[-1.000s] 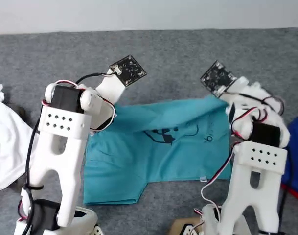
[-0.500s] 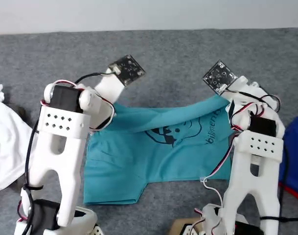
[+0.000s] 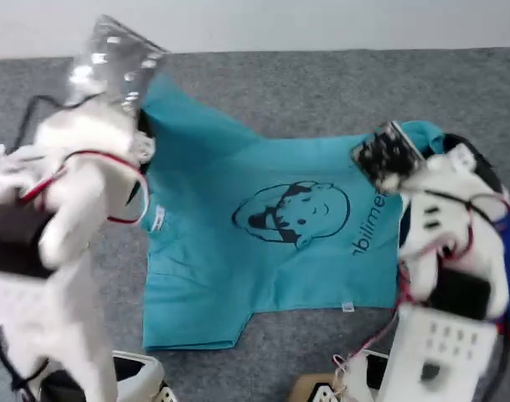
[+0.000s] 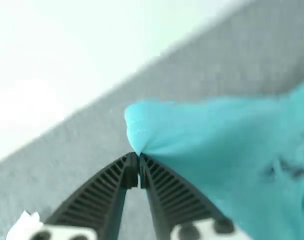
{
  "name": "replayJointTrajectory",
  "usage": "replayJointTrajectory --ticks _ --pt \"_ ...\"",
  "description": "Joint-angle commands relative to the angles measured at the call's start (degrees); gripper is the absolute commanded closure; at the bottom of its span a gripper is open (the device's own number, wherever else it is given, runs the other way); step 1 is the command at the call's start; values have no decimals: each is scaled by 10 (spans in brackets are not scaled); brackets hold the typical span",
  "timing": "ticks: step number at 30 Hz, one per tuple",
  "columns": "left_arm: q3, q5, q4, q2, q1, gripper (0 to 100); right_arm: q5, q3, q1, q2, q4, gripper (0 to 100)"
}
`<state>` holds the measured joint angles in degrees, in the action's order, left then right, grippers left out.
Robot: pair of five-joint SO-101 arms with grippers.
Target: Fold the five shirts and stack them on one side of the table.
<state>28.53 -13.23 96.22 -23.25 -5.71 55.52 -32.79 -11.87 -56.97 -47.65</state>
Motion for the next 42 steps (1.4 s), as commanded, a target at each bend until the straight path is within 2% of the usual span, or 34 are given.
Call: replayJointTrajectory --ticks 1,10,18,24,29,35,38,42 --pt "87 39 -16 -33 -3 998 -23 8 -9 -102 -24 989" --pt "194 40 -12 -91 -4 998 -26 9 -80 -277 -31 989" --pt "199 35 -21 -165 -3 998 -24 9 -112 -405 -29 989" --pt "199 -7 -40 -208 1 998 -23 9 -119 -466 -30 989" --pt "193 -10 -38 -209 2 998 -23 6 -142 -456 -29 989" --pt "119 -11 -47 -166 2 998 -23 -38 -140 -387 -28 988" --pt "58 -11 -87 -127 2 998 -22 -74 -134 -335 -22 988" --pt "-48 -11 -170 -65 2 998 -22 -135 -99 -263 35 988"
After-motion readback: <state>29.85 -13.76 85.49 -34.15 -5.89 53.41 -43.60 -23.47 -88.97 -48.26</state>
